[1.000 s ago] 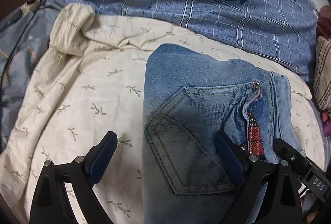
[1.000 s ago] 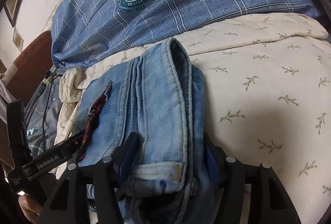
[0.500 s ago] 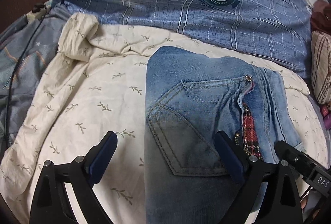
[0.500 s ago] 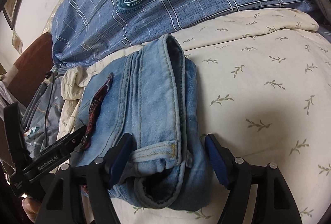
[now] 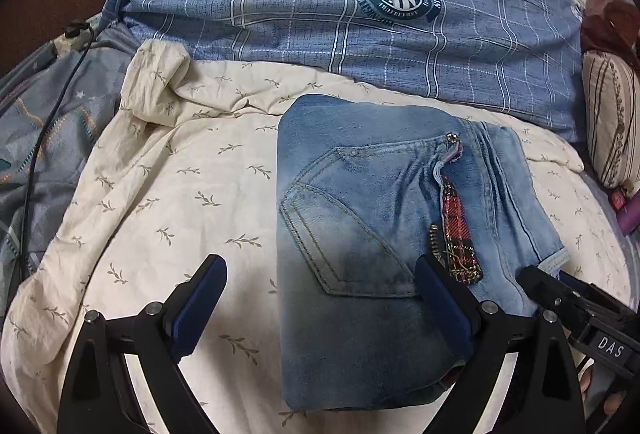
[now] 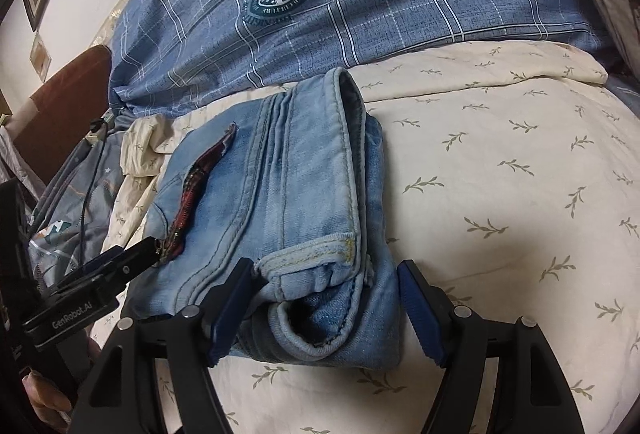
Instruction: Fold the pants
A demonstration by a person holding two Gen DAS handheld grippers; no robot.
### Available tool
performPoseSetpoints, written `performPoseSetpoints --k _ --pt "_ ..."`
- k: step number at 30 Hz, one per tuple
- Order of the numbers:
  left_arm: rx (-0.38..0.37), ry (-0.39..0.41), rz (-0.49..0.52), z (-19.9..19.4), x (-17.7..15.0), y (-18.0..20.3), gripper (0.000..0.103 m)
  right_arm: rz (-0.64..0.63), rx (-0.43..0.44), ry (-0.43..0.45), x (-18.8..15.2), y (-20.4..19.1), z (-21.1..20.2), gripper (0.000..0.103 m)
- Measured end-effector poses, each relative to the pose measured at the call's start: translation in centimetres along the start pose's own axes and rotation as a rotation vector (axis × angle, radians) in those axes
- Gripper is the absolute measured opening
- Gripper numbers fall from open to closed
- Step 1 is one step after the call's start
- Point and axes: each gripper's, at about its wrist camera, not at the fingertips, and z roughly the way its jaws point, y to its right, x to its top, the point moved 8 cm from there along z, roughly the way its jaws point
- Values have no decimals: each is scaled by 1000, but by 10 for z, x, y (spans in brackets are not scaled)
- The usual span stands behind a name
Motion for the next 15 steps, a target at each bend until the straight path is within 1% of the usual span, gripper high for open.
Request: performPoseSetpoints --k 3,10,13,15 --pt "18 10 26 1 -1 1 96 7 1 -8 -1 1 4 75" --pt "36 17 37 0 3 1 97 21 8 -16 1 2 1 76" --pt "45 28 54 -8 6 3 97 6 8 4 6 0 -8 76" --pt "50 47 58 -16 8 3 97 -23 -6 42 10 -3 -21 76"
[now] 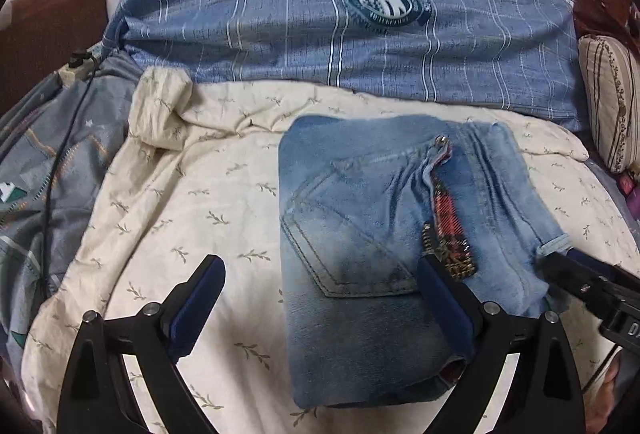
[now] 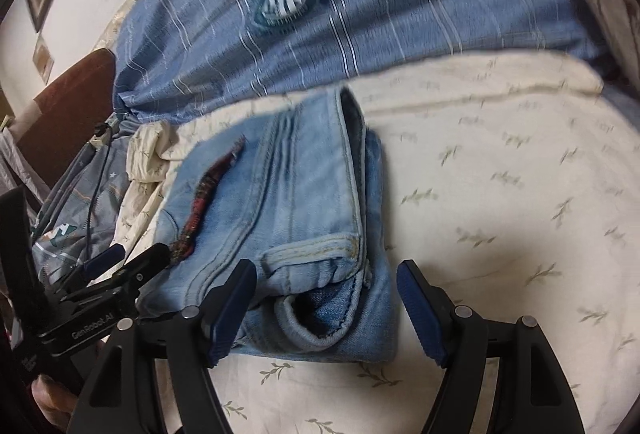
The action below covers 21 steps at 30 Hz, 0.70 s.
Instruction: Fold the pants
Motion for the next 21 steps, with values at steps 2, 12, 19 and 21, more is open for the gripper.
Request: performPoseSetpoints --k 2,12,19,21 --pt "-1 31 0 -10 3 0 97 -30 -8 41 4 -4 -15 76" --pt "20 78 -29 -45 -2 -2 97 -132 -46 212 -2 -22 -75 76" --pt "60 123 -38 -67 -10 -9 98 -118 -40 238 -12 -28 -81 76" --pt "71 146 -48 -73 -10 -13 98 -113 -40 230 -12 -28 -77 76"
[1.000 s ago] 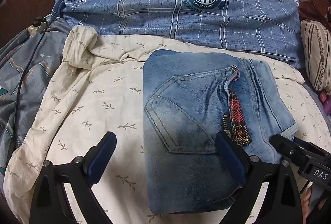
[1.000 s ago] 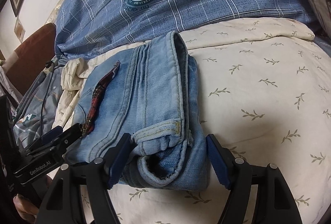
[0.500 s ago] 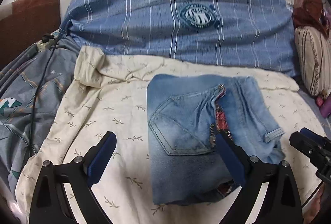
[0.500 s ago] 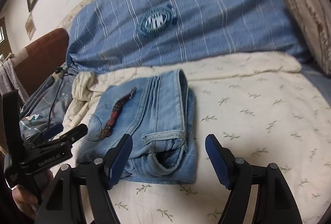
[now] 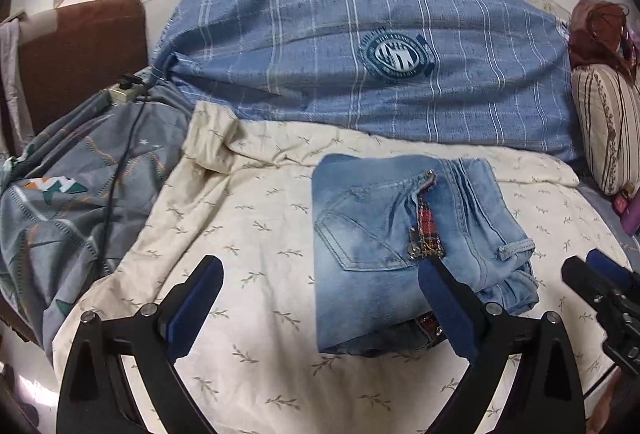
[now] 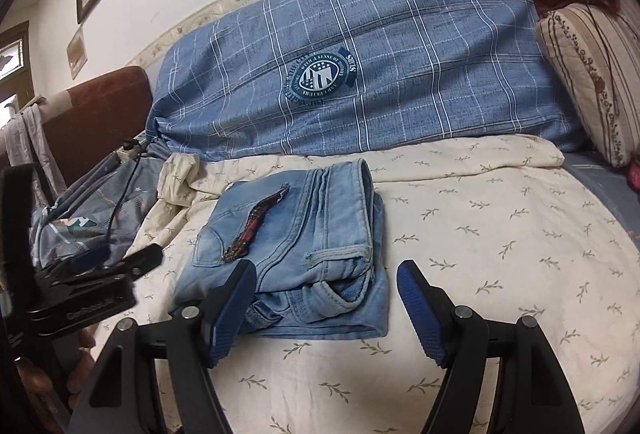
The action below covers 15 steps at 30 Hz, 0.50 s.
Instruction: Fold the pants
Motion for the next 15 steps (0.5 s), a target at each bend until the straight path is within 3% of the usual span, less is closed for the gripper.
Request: performPoseSetpoints --k 15 --pt "70 103 33 -18 13 -15 101 -21 22 -36 -7 -22 21 76"
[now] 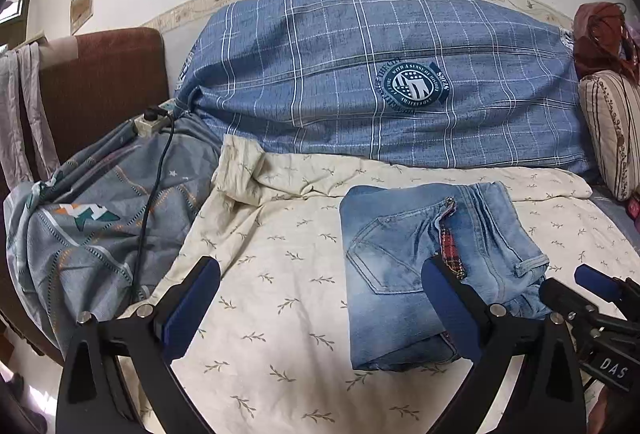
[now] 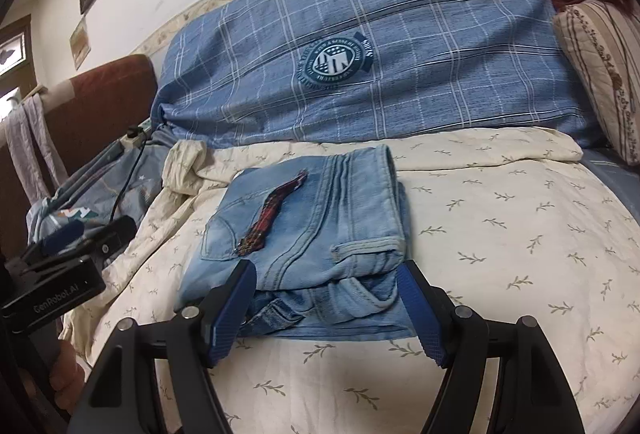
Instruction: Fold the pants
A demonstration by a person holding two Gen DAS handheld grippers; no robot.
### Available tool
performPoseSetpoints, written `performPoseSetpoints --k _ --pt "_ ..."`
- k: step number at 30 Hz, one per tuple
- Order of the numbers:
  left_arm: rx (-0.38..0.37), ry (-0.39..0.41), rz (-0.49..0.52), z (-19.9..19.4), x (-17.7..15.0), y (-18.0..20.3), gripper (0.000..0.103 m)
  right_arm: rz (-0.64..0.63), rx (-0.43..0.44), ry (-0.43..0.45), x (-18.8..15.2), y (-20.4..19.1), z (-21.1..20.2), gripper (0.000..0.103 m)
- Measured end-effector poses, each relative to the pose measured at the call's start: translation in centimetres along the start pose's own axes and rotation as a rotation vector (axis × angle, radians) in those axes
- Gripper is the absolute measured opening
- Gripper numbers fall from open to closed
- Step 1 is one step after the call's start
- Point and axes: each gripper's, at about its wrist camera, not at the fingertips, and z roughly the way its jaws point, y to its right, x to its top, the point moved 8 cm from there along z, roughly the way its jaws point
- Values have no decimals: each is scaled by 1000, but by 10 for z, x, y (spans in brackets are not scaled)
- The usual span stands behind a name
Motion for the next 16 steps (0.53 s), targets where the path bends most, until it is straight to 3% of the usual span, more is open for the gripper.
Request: performPoseSetpoints --k 9,14,16 --pt "-46 21 -10 -5 3 5 103 -35 4 -21 -5 -7 5 76" --pt "-153 48 -21 -9 2 14 103 -22 9 -25 -5 -5 6 76" --pt "-124 53 -5 -8 2 15 103 -23 7 -22 -5 -4 5 76"
